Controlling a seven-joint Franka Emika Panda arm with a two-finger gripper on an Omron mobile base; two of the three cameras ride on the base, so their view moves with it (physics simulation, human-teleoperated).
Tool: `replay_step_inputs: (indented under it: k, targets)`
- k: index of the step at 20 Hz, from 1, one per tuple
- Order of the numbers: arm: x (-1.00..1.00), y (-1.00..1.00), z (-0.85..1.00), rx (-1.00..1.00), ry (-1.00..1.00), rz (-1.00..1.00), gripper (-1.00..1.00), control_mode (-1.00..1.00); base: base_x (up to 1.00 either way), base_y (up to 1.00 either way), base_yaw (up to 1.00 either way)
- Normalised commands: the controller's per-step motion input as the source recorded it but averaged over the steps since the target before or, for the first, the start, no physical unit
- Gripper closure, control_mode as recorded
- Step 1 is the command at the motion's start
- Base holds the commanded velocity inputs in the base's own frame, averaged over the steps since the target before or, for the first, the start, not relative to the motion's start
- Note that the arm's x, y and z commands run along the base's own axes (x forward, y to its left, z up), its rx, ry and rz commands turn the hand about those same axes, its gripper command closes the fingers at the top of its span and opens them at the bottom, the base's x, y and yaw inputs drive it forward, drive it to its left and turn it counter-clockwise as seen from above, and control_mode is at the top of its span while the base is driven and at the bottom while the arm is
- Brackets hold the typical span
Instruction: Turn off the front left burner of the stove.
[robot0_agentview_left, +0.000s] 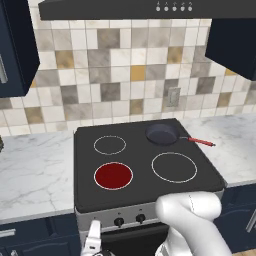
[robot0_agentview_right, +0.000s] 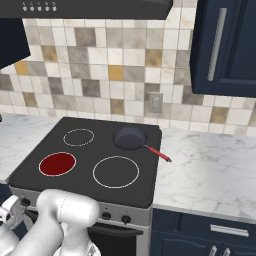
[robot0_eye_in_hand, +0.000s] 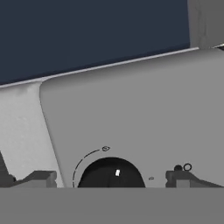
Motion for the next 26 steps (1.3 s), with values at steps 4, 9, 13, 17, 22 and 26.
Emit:
replay_step_inputs:
  k: [4,9,13,17,22,26]
  targets:
    - [0.00,-0.19,0.00,0.00,0.00,0.00,1.00,-1.00,0.00,0.00,0.00]
    - [0.02,-0.09,0.00,0.00,0.00,0.00,1.00,-1.00,0.00,0.00,0.00]
    - [0.09,0.08,0.00,0.00,-0.01,0.00,1.00,-1.00,0.00,0.00,0.00]
    - [0.11,0.17,0.00,0.00,-0.04,0.00,1.00,-1.00,0.00,0.00,0.00]
    - [0.30,0.24,0.00,0.04,-0.04,0.00,1.00,-1.00,0.00,0.00,0.00]
    - [0.31,0.18,0.08,0.10,0.00,0.00,1.00,-1.00,0.00,0.00,0.00]
